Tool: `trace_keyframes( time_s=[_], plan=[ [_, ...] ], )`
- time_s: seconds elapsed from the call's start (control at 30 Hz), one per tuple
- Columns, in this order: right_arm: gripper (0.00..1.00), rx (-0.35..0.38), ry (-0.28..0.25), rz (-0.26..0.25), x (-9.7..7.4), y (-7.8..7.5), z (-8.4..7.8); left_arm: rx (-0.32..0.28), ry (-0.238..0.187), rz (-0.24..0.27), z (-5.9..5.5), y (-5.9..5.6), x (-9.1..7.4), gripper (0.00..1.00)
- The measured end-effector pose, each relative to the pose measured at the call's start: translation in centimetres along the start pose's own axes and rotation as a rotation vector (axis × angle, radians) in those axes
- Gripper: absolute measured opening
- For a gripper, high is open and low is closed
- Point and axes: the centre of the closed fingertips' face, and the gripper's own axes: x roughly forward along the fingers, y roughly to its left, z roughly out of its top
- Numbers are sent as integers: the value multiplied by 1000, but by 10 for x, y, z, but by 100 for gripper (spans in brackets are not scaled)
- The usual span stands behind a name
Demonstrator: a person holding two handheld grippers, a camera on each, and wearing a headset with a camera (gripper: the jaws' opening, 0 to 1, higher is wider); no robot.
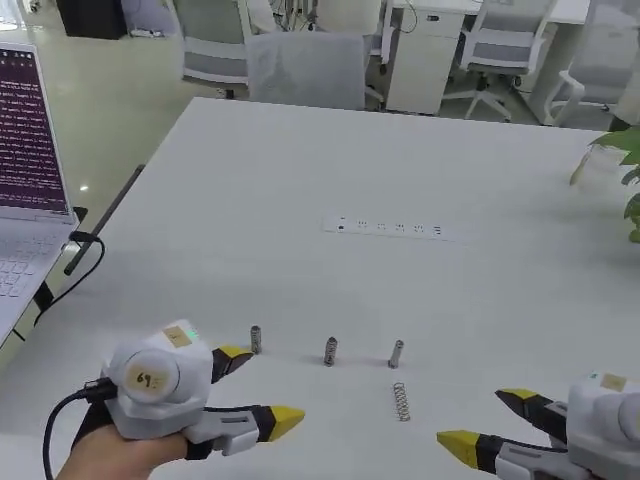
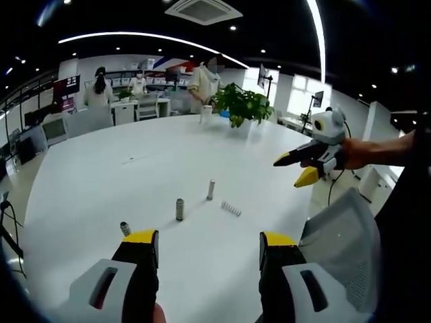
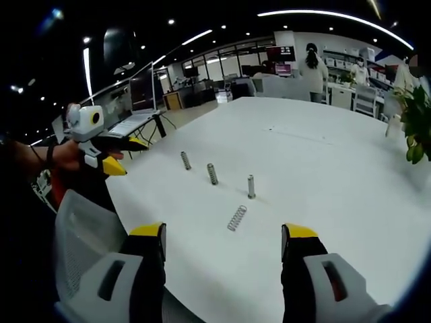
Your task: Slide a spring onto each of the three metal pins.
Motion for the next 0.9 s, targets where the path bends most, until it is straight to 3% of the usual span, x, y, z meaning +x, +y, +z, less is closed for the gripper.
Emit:
trace_keyframes(
  time_s=[0.67,0.9],
  plan=[
    [67,15,4,-16,-11,2,-3,22,29,-168,5,-42,57,53],
    [66,20,9,-22,-13,3,-5,16,32,-204,7,-51,75,52]
  ],
)
